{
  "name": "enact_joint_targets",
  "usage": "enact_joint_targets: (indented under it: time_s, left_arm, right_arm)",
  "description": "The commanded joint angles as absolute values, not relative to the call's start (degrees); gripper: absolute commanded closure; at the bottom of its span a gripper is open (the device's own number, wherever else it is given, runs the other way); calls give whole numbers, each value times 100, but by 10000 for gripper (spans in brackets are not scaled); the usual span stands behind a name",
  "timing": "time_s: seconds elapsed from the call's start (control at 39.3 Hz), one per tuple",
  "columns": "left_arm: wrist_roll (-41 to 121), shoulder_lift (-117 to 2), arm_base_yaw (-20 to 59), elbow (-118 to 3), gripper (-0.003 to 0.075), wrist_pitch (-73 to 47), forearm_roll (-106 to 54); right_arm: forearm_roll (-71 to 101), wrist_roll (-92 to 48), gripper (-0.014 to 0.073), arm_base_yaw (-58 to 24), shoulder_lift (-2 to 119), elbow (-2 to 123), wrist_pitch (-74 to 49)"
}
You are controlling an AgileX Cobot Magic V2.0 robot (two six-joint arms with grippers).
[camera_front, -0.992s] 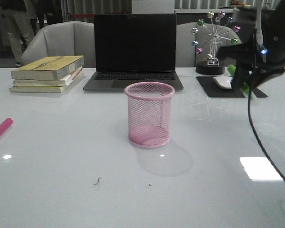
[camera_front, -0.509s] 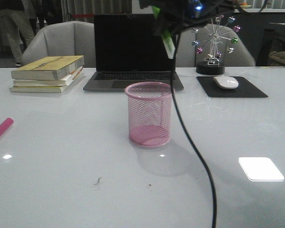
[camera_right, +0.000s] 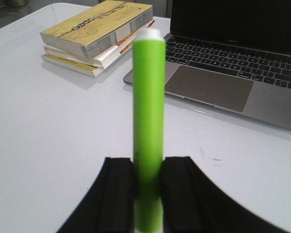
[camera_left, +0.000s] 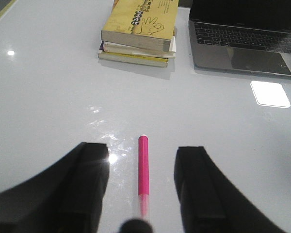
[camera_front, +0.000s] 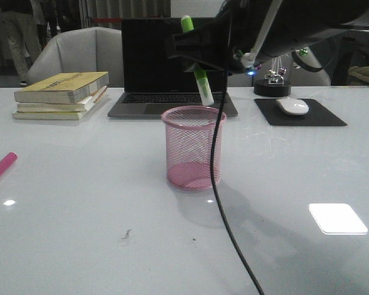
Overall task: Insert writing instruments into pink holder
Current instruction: 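Lower the highlighter into the holder and open the right gripper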
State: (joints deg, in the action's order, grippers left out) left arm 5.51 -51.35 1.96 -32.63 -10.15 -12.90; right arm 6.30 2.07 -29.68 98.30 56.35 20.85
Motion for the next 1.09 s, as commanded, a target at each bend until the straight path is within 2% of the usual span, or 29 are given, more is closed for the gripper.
enact_joint_targets:
  time_s: [0.0,0.53,0.64,0.76,0.81,1.07]
  left_arm:
    - [527,-5090,213,-3491,327,-497,-1341]
    - [527,-5090,213,-3491,327,-245,-1331]
    - [527,-5090,213,-3491,327,-245,-1331]
    - [527,-5090,213,-3491,327,-245,-1331]
    - [527,-5090,213,-3491,327,-245,-1331]
    - [527,-5090,213,-3491,327,-245,-1331]
  right_arm:
    - [550,202,565,-2969,9573,5768,2742]
    - [545,202,557,-3016,10279,5768,2976]
    - [544,202,480,-3016,10357,5768,3089]
    - [544,202,257,-3016,10364,5768,3221]
    - [544,202,205,-3016,10364,5768,3215]
    - [544,186,187,-3005,9714,5768,2630]
